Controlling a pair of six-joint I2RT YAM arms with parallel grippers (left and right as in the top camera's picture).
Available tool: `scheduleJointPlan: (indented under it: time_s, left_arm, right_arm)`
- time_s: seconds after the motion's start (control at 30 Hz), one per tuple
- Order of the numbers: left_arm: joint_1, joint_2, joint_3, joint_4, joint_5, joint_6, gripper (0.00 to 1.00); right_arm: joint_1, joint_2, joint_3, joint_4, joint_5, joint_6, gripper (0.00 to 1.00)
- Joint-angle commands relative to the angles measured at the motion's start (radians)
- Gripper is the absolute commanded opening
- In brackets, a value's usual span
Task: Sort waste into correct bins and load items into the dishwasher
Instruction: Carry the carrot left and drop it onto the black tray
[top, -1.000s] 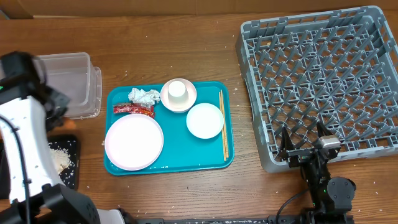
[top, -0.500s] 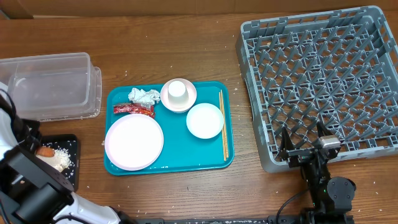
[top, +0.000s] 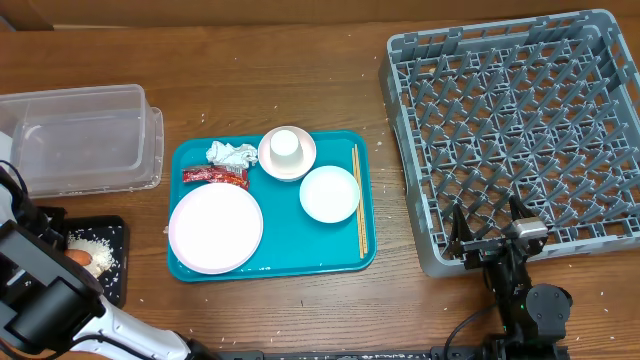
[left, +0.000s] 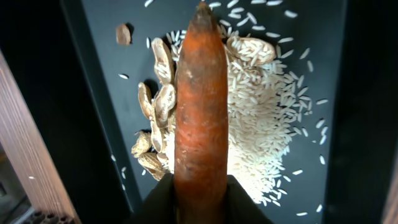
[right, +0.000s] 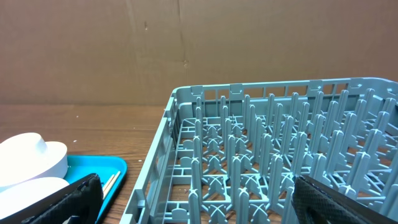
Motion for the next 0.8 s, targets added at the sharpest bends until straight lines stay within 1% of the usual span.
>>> scheduleJointPlan:
  time_s: [0.0,0.07,0.27,0.47,0.63,0.77]
  left_arm:
    - [0.003,0.02,0.02,-0.006,-0.022,-0.012,0.3]
    - [0.003,0.02,0.02,-0.006,-0.021,-0.005,0.33]
    - [0.003,0.02,0.02,-0.011,-0.016,0.002,0.33]
    - [-0.006,-0.02,0.038,-0.014,0.117,0.048,0.33]
    - [-0.052,-0.135,0.076,-0.014,0.198,0.094,0.34]
    - [-0.134,-0.262,0.082,-0.002,0.269,0.14,0.37]
  right_arm:
    - [-0.003,-0.011,-0.01,0.004,0.009,-0.004,1.0]
    - [-0.003,-0.011,-0.01,0.004,0.009,-0.004,1.0]
    - [-0.003,-0.011,-0.01,0.004,0.009,-0.004,1.0]
    - [-0.003,-0.011,-0.01,0.004,0.009,-0.004,1.0]
    - [-0.003,-0.011,-0.01,0.004,0.008,-0.004,1.0]
    - [-0.003,-0.011,-0.01,0.004,0.009,-0.004,1.0]
